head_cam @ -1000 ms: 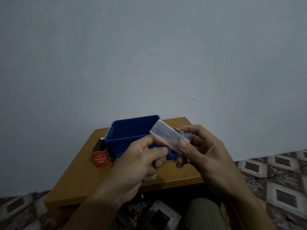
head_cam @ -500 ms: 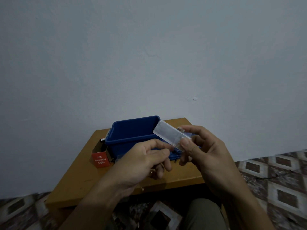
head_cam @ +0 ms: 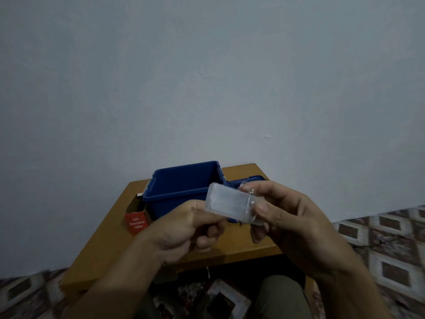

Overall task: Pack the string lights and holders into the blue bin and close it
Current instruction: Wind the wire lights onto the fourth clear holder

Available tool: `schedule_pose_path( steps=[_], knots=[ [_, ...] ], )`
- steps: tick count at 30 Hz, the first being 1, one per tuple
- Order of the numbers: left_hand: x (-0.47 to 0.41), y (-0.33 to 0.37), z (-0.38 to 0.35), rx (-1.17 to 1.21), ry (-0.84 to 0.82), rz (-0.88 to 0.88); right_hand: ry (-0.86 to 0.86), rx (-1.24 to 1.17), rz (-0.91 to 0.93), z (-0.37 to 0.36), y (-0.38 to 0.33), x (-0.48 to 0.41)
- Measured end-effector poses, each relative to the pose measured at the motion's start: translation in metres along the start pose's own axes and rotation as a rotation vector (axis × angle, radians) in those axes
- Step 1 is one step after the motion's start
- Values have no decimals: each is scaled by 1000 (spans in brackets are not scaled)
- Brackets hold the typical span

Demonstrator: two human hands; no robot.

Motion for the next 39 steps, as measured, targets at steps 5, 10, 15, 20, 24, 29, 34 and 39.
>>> schedule_pose_path(
  steps=[5,10,15,20,24,29,34,39],
  knots=[
    [-11,20,14,-129,56,59,-58,307,-57,-12,6,1],
    [-12,46,17,-316,130,123,-15,487,-73,-7,7,2],
    [-5,85,13,-617,279,-14,162,781,-33,8,2,1],
    [13,100,-4,-828,412,-196,310,925,71,9,-11,3],
    [29,99,-16,-762,453,-347,411,954,146,7,-22,6],
    [39,82,-26,-537,472,-492,485,938,192,9,-27,8],
    [31,43,-9,-211,525,-356,512,882,219,10,-26,8],
    [19,21,-5,8,490,-217,490,710,213,12,-20,6]
  ],
)
Point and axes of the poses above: each hand's wrist, its own x-axis away from the middle knuckle, its own z-axis out of the back of the hand, y = z × x, the point moved 10 cm from there along -x, towards the middle knuckle, and after that the axes turned 4 degrees about -z, right-handed, at the moved point
